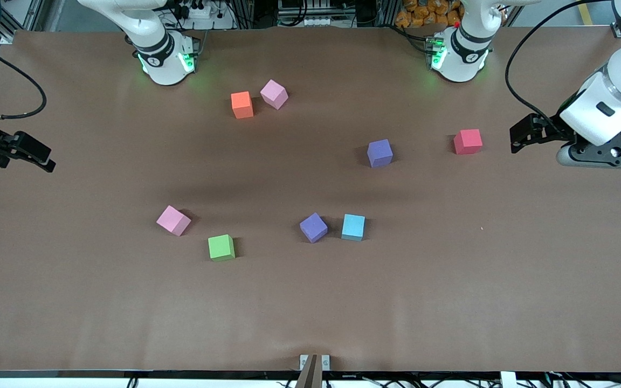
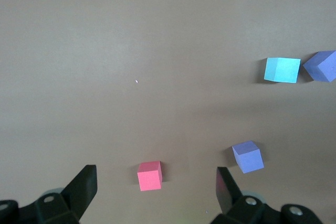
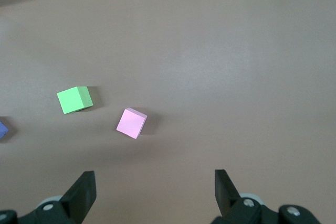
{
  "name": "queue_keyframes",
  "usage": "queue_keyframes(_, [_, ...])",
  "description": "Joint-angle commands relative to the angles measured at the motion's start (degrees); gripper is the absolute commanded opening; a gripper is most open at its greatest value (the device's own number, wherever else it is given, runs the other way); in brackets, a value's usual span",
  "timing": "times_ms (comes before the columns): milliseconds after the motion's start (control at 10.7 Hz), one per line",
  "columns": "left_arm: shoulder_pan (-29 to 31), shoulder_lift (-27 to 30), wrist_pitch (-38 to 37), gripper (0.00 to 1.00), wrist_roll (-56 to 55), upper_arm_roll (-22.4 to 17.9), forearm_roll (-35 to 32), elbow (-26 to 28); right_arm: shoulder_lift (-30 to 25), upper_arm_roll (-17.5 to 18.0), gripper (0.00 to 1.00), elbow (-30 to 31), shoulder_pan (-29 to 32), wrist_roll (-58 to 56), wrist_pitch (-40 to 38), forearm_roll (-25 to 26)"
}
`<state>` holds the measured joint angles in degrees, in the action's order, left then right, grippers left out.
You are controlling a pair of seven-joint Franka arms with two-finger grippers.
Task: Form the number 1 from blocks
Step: 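Reach the right gripper to a pink cube while the left gripper reaches another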
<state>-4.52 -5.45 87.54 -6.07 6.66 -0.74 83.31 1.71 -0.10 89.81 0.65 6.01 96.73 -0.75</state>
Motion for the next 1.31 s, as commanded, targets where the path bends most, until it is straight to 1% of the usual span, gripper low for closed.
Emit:
queue_keyframes(0, [-0.1, 0.1, 0.4, 1.0, -1.4, 0.4, -1.1, -0.1, 0.7, -0.4, 1.0, -1.6, -0.4, -0.8, -1.1, 0.7])
queue_keyframes(280, [-0.8, -0.2, 0.4, 1.0, -3.3, 0.4, -0.7, -0.1, 0.6, -0.4, 1.0, -1.5, -0.4, -0.8, -1.1, 0.7])
queue_keyframes(560, [-5.0, -3.1, 0.4, 1.0, -4.2, 0.4, -1.6, -0.4, 0.9, -0.4, 1.0, -0.6, -0.6, -0.5, -1.5, -0.1])
queue_keyframes(654, [-6.7, -4.2, 0.4, 1.0, -4.8, 0.4, -3.1, -0.4, 1.8, -0.4, 1.0, 0.6, -1.3, 0.1, -1.2, -0.5])
queue_keyframes(840, [-9.7, -5.6, 0.4, 1.0, -9.1, 0.7, -3.7, -0.1, 3.8, -0.4, 1.0, 5.1, -2.2, 0.9, 3.6, -3.0])
queue_keyframes(1027, [-15.7, -7.2, 0.4, 1.0, -11.1, 1.2, -3.0, 0.2, 8.0, -0.4, 1.0, 7.0, -2.3, 9.2, 8.1, -5.4])
queue_keyframes(1214, [-25.0, -10.3, 1.1, 1.0, -19.2, 1.2, -3.0, 0.1, 12.3, -0.4, 1.0, 8.0, -2.8, 18.1, 11.9, -5.8])
